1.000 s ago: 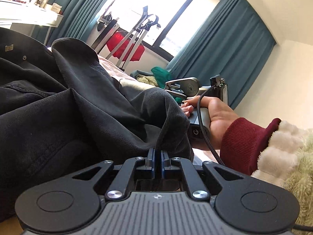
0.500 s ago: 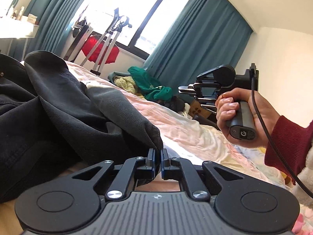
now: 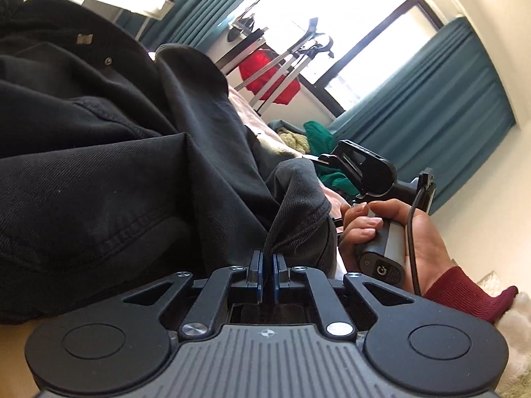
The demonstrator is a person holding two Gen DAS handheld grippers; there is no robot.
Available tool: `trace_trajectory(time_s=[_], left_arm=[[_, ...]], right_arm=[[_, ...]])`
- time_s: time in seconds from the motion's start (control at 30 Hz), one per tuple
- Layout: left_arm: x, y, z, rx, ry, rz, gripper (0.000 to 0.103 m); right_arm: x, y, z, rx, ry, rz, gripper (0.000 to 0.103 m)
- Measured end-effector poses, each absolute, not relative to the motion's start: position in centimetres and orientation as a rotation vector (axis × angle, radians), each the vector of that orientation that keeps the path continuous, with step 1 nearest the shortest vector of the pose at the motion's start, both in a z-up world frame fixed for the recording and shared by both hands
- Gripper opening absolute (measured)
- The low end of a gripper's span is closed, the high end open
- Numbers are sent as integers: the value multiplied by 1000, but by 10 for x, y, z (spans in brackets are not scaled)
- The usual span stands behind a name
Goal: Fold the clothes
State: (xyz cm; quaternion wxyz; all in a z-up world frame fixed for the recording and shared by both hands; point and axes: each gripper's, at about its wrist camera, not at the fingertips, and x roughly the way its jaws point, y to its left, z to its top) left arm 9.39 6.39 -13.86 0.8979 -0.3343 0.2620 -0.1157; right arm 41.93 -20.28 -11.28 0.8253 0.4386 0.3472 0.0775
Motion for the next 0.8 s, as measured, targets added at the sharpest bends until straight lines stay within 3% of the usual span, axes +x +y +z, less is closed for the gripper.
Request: trace_trajectory(time_s=[0.1, 0.2, 0.23, 0.53, 0.67, 0.8], left_arm=[[103, 71, -146, -711, 531, -245, 6], [109, 72, -152, -703, 504, -250, 6], [111, 71, -153, -701, 501, -251, 6], [92, 55, -130, -595, 400, -367, 6], [67, 15, -112, -407, 352, -475, 6], [40, -37, -113, -138, 325, -552, 6]], right_arm=[[445, -195, -123, 933, 738, 159, 72], [455, -188, -119, 899, 723, 136, 22], [455, -186, -114, 877, 713, 118, 17], [375, -260, -30, 754, 523, -5, 15], [310, -317, 4, 692, 443, -101, 15], [231, -375, 0, 711, 419, -189, 15]])
